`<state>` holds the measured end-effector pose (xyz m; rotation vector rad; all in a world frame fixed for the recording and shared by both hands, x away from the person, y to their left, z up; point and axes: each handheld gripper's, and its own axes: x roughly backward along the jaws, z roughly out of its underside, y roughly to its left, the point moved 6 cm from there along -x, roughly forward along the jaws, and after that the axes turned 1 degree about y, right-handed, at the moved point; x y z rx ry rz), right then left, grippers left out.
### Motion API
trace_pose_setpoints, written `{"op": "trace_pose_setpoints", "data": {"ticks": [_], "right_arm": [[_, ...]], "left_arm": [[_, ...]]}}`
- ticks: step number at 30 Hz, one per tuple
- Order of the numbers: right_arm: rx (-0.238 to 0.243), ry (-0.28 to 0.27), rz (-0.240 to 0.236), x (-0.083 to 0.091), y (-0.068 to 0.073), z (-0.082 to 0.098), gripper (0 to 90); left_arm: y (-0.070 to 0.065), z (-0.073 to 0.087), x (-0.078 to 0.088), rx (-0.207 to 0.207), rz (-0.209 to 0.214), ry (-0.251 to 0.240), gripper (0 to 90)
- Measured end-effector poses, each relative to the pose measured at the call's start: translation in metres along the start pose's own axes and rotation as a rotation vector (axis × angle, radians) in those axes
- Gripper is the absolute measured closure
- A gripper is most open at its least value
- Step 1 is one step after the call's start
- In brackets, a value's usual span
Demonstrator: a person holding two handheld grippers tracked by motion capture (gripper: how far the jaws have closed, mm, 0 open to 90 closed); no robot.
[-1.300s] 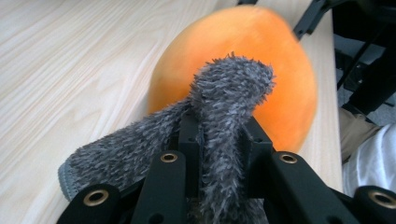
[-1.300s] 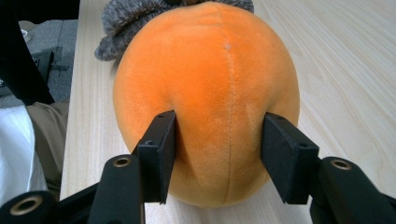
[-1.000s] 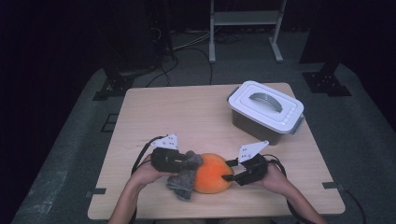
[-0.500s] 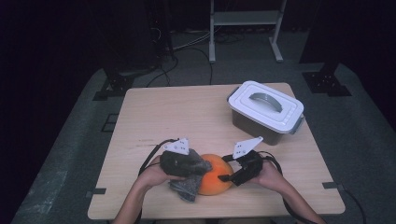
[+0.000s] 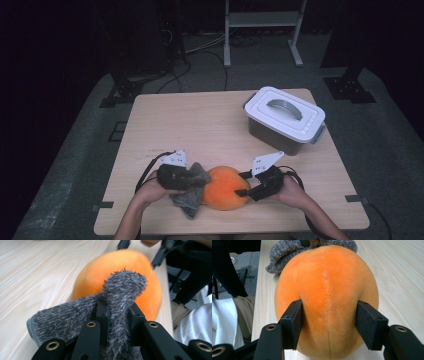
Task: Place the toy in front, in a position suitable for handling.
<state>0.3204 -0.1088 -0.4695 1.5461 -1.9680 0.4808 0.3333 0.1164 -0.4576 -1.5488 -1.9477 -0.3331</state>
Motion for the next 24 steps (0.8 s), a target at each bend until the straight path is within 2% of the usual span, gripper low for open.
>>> {"op": "trace_pose_setpoints", "data": {"ticks": [2, 5, 6, 7, 8, 9, 10, 11, 15, 17, 18, 19, 20, 24], "right_arm": [[-0.001, 0.002, 0.001, 0.000, 0.000, 0.000, 40.2], [0.000, 0.002, 0.002, -0.001, 0.000, 0.000, 40.2], [-0.002, 0.001, 0.001, -0.001, 0.000, 0.000, 40.2], [-0.002, 0.001, 0.001, -0.001, 0.000, 0.000, 40.2], [0.006, 0.007, 0.007, 0.000, 0.000, 0.001, 40.7], [0.006, 0.007, 0.007, 0.000, 0.000, 0.001, 40.7], [0.017, 0.015, 0.010, 0.000, 0.000, 0.002, 42.6], [0.024, 0.021, 0.011, 0.001, -0.001, 0.003, 43.5], [0.014, 0.018, 0.001, 0.003, -0.002, 0.005, 44.9], [0.008, 0.014, -0.004, 0.003, -0.003, 0.006, 44.8], [0.003, 0.012, -0.012, 0.003, -0.003, 0.006, 44.8], [0.003, 0.012, -0.012, 0.003, -0.003, 0.006, 44.8], [0.002, 0.010, -0.016, 0.003, -0.004, 0.006, 44.7], [-0.009, 0.005, -0.023, 0.003, -0.005, 0.007, 44.1]], "left_arm": [[-0.001, -0.001, 0.000, 0.005, 0.006, -0.011, 75.6], [-0.004, -0.007, -0.001, -0.011, 0.015, -0.018, 75.6], [-0.009, -0.015, -0.004, -0.032, 0.032, -0.030, 75.5], [-0.009, -0.015, -0.004, -0.032, 0.032, -0.030, 75.5], [-0.015, -0.023, -0.007, -0.058, 0.046, -0.034, 75.4], [-0.015, -0.023, -0.007, -0.058, 0.046, -0.034, 75.4], [-0.019, -0.029, -0.010, -0.083, 0.051, -0.022, 75.4], [-0.020, -0.030, -0.010, -0.090, 0.047, -0.014, 75.3], [-0.016, -0.027, -0.009, -0.079, 0.033, -0.007, 75.3], [-0.011, -0.019, -0.007, -0.059, 0.019, 0.003, 75.3], [-0.006, -0.011, -0.005, -0.033, 0.007, 0.011, 75.3], [-0.006, -0.011, -0.005, -0.033, 0.007, 0.011, 75.3], [-0.003, -0.002, -0.004, -0.016, -0.002, 0.026, 75.3], [0.002, 0.006, -0.003, -0.002, -0.027, 0.052, 75.1]]}}
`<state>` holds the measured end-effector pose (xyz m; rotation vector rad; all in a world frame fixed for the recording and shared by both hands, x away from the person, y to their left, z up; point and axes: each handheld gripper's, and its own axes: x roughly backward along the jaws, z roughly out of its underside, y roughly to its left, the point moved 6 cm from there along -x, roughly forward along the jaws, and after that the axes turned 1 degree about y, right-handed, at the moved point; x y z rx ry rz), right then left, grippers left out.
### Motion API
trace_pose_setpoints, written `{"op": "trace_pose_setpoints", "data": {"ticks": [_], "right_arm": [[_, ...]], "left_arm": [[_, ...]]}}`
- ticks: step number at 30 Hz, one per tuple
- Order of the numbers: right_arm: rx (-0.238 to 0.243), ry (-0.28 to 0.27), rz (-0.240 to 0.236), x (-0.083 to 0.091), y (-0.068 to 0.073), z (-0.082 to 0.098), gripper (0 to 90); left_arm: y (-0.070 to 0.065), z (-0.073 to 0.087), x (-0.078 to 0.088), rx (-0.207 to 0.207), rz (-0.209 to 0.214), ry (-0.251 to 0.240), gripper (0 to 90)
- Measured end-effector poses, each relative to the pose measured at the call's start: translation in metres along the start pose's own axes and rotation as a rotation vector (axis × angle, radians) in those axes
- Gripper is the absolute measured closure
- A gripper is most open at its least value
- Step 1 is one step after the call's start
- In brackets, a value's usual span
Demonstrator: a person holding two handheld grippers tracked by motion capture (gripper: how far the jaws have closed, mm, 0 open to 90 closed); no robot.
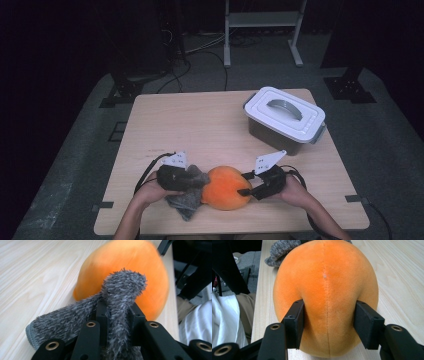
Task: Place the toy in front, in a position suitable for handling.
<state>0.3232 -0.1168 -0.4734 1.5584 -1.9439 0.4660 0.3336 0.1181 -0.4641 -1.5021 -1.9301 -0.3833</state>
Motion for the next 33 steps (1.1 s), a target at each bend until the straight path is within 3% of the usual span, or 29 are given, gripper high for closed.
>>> {"op": "trace_pose_setpoints", "data": {"ticks": [3, 5, 7, 10, 15, 17, 23, 27, 29, 33], "right_arm": [[-0.002, 0.001, 0.003, 0.000, 0.000, 0.000, 43.8], [0.012, 0.007, 0.012, -0.001, 0.002, -0.002, 43.8], [0.020, 0.010, 0.014, -0.001, 0.002, -0.002, 43.7], [0.038, 0.016, 0.017, -0.001, 0.004, -0.003, 43.9], [0.052, 0.023, 0.015, 0.001, 0.004, 0.002, 44.4], [0.049, 0.021, 0.012, 0.002, 0.003, 0.003, 44.5], [0.064, 0.020, 0.003, 0.000, 0.006, 0.001, 44.6], [0.075, 0.023, 0.004, 0.000, 0.007, 0.000, 43.8], [0.070, 0.017, -0.003, 0.000, 0.008, -0.002, 38.3], [0.034, 0.012, 0.029, 0.007, 0.002, -0.006, 25.8]], "left_arm": [[0.000, -0.002, 0.002, 0.001, 0.002, -0.006, 75.1], [-0.003, -0.013, 0.003, -0.002, 0.020, -0.047, 75.1], [-0.005, -0.018, 0.004, -0.009, 0.028, -0.057, 75.1], [-0.014, -0.039, -0.001, -0.056, 0.055, -0.078, 75.1], [-0.019, -0.049, -0.009, -0.076, 0.072, -0.073, 75.0], [-0.018, -0.048, -0.009, -0.069, 0.073, -0.071, 75.1], [-0.013, -0.024, -0.010, -0.010, 0.077, -0.057, 75.1], [-0.015, -0.017, -0.010, -0.002, 0.080, -0.049, 75.1], [-0.015, -0.014, -0.010, -0.001, 0.083, -0.048, 75.1], [-0.017, -0.008, -0.008, 0.005, 0.088, -0.037, 75.1]]}}
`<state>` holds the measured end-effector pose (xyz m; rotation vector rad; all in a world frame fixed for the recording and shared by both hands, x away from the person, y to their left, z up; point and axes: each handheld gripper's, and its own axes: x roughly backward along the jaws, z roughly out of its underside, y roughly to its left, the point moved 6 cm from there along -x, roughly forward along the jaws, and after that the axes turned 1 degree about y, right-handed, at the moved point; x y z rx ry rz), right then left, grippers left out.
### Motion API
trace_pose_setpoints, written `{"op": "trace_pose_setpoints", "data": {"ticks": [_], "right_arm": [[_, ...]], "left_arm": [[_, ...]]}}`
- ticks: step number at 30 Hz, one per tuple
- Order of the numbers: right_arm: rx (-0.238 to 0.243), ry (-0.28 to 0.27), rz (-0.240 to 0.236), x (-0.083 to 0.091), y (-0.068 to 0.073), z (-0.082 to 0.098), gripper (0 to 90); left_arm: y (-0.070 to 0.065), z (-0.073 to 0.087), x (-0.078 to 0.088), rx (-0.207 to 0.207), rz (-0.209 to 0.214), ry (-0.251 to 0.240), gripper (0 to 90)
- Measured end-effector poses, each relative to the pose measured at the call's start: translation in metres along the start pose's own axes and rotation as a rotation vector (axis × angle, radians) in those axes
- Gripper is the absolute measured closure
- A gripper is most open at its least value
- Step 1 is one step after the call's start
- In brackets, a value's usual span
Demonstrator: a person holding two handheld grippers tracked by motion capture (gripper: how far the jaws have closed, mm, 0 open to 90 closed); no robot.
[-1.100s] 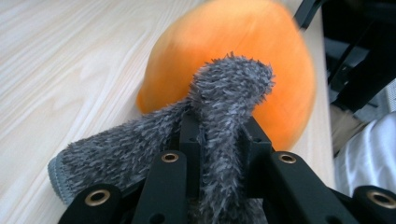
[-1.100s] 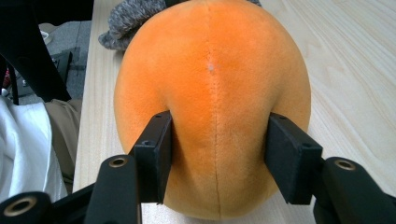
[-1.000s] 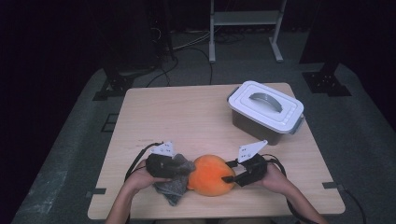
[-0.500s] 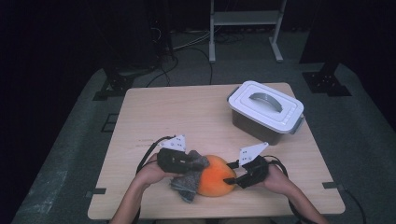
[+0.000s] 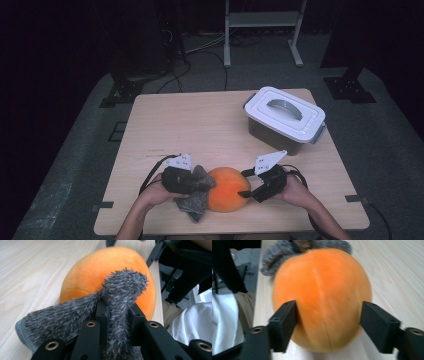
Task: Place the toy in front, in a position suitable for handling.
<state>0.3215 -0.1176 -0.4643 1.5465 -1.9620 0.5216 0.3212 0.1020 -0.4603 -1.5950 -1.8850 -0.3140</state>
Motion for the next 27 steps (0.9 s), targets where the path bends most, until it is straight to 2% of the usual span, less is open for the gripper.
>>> {"op": "trace_pose_setpoints", "data": {"ticks": [2, 4, 5, 6, 9, 10, 11, 12, 13, 17, 20, 21, 22, 23, 24, 26, 27], "right_arm": [[-0.007, 0.005, 0.008, 0.000, -0.002, 0.002, 24.1], [-0.042, 0.020, -0.011, -0.003, -0.004, 0.007, 23.8], [-0.063, 0.026, -0.043, -0.008, -0.003, 0.009, 27.7], [-0.066, 0.025, -0.051, -0.009, -0.002, 0.009, 32.5], [-0.016, 0.017, -0.015, -0.004, -0.001, 0.005, 48.7], [-0.016, 0.017, -0.015, -0.004, -0.001, 0.005, 48.7], [0.022, 0.013, 0.008, 0.000, 0.000, 0.002, 54.1], [0.022, 0.013, 0.008, 0.000, 0.000, 0.002, 54.1], [0.056, 0.019, 0.006, 0.004, 0.002, -0.001, 55.7], [0.085, 0.035, 0.009, 0.010, 0.003, -0.005, 55.8], [0.100, 0.045, 0.025, 0.016, 0.001, -0.004, 55.8], [0.083, 0.026, 0.018, 0.019, 0.000, -0.004, 55.0], [0.083, 0.026, 0.018, 0.019, 0.000, -0.004, 55.0], [0.073, 0.029, 0.020, 0.018, -0.001, -0.003, 53.5], [0.053, 0.030, 0.033, 0.015, -0.002, -0.003, 44.4], [0.040, 0.025, 0.049, 0.015, -0.003, -0.004, 38.9], [0.040, 0.025, 0.049, 0.015, -0.003, -0.004, 38.9]], "left_arm": [[0.000, 0.001, 0.001, -0.001, 0.001, 0.002, 75.0], [0.000, 0.001, 0.001, -0.005, -0.003, 0.006, 75.0], [0.001, 0.000, 0.002, -0.012, -0.012, 0.010, 75.0], [0.001, -0.002, 0.002, -0.013, -0.017, 0.012, 75.0], [0.000, -0.016, 0.006, -0.040, -0.036, 0.006, 75.1], [0.000, -0.016, 0.006, -0.040, -0.036, 0.006, 75.1], [-0.002, -0.022, 0.007, -0.055, -0.037, 0.002, 75.0], [-0.004, -0.026, 0.008, -0.067, -0.039, -0.004, 75.0], [-0.007, -0.035, 0.008, -0.085, -0.035, -0.012, 75.1], [-0.009, -0.044, 0.004, -0.107, -0.043, 0.000, 75.0], [-0.008, -0.045, -0.002, -0.102, -0.045, 0.006, 75.1], [-0.006, -0.040, -0.010, -0.093, -0.067, 0.048, 75.1], [-0.006, -0.040, -0.010, -0.093, -0.067, 0.048, 75.1], [-0.006, -0.036, -0.013, -0.090, -0.068, 0.059, 75.1], [-0.003, -0.030, -0.014, -0.068, -0.064, 0.048, 75.1], [0.001, -0.024, -0.011, -0.040, -0.056, 0.035, 75.1], [0.001, -0.024, -0.011, -0.040, -0.056, 0.035, 75.1]]}}
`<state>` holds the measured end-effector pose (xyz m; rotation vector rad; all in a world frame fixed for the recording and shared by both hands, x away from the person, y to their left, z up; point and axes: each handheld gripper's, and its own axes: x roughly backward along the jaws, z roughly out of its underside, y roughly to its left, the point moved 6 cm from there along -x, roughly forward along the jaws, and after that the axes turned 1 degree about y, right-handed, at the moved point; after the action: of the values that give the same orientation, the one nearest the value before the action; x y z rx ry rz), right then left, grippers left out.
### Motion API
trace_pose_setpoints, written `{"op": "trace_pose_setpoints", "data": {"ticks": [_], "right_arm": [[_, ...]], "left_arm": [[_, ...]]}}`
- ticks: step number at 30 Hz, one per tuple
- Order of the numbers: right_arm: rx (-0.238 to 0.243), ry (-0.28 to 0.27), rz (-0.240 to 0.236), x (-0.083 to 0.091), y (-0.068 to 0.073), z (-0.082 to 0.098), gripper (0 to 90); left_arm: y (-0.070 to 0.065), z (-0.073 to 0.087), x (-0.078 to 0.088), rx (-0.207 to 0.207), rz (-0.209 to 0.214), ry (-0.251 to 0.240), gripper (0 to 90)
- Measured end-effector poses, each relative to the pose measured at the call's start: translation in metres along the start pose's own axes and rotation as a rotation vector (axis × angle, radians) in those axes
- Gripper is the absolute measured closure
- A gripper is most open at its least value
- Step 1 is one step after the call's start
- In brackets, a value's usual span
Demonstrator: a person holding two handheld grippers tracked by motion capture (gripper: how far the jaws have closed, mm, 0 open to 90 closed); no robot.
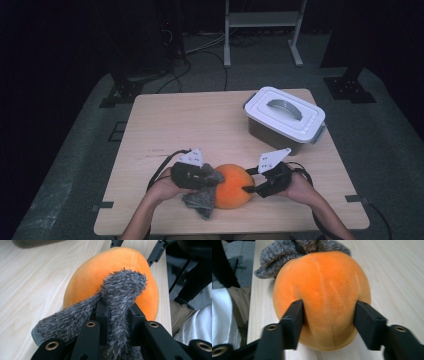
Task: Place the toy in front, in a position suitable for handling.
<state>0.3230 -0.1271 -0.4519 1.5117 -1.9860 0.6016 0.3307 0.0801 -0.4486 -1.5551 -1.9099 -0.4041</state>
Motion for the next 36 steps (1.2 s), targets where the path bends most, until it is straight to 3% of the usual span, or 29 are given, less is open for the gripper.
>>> {"op": "trace_pose_setpoints", "data": {"ticks": [2, 4, 5, 7, 8, 9, 11, 14, 17, 24, 26, 27, 30, 35, 36], "right_arm": [[-0.032, -0.024, -0.013, 0.004, -0.002, -0.001, 33.6], [-0.035, -0.019, -0.009, 0.005, -0.002, 0.001, 33.1], [-0.063, -0.014, -0.024, 0.001, -0.003, 0.005, 33.4], [-0.083, -0.019, -0.031, -0.002, -0.003, 0.006, 35.9], [-0.097, -0.053, -0.042, -0.004, -0.003, 0.005, 48.0], [-0.097, -0.053, -0.042, -0.004, -0.003, 0.005, 48.0], [-0.045, -0.070, -0.025, 0.000, -0.001, 0.001, 57.8], [-0.013, -0.067, -0.020, 0.003, 0.001, -0.004, 59.2], [0.021, -0.051, -0.012, 0.005, 0.002, -0.006, 59.5], [0.068, -0.060, 0.010, 0.015, 0.006, -0.015, 60.1], [0.078, -0.059, 0.010, 0.017, 0.008, -0.018, 60.1], [0.078, -0.063, 0.007, 0.017, 0.007, -0.018, 60.1], [0.076, -0.034, 0.007, 0.010, 0.008, -0.014, 60.1], [0.050, -0.037, 0.002, 0.008, 0.006, -0.011, 56.5], [0.026, -0.043, -0.001, 0.008, 0.003, -0.011, 49.7]], "left_arm": [[0.002, 0.008, 0.003, 0.022, 0.004, -0.007, 75.1], [0.001, 0.010, 0.004, 0.022, 0.009, -0.003, 75.1], [0.001, 0.012, 0.004, 0.020, 0.012, 0.000, 75.1], [0.001, 0.012, 0.004, 0.022, 0.011, -0.002, 75.1], [0.002, 0.012, 0.005, 0.017, 0.005, -0.004, 75.1], [0.002, 0.012, 0.005, 0.017, 0.005, -0.004, 75.1], [0.003, 0.012, 0.009, 0.014, 0.003, -0.012, 75.2], [0.002, 0.004, 0.024, 0.006, -0.008, -0.060, 75.4], [-0.001, -0.005, 0.031, -0.015, -0.014, -0.067, 75.3], [-0.014, -0.033, 0.030, -0.088, 0.002, -0.077, 75.3], [-0.019, -0.042, 0.022, -0.117, 0.006, -0.052, 75.2], [-0.019, -0.042, 0.022, -0.117, 0.006, -0.052, 75.2], [-0.014, -0.036, 0.006, -0.112, -0.008, 0.027, 75.2], [-0.007, -0.025, 0.002, -0.083, -0.007, 0.034, 75.5], [-0.005, -0.020, 0.002, -0.065, -0.011, 0.041, 75.5]]}}
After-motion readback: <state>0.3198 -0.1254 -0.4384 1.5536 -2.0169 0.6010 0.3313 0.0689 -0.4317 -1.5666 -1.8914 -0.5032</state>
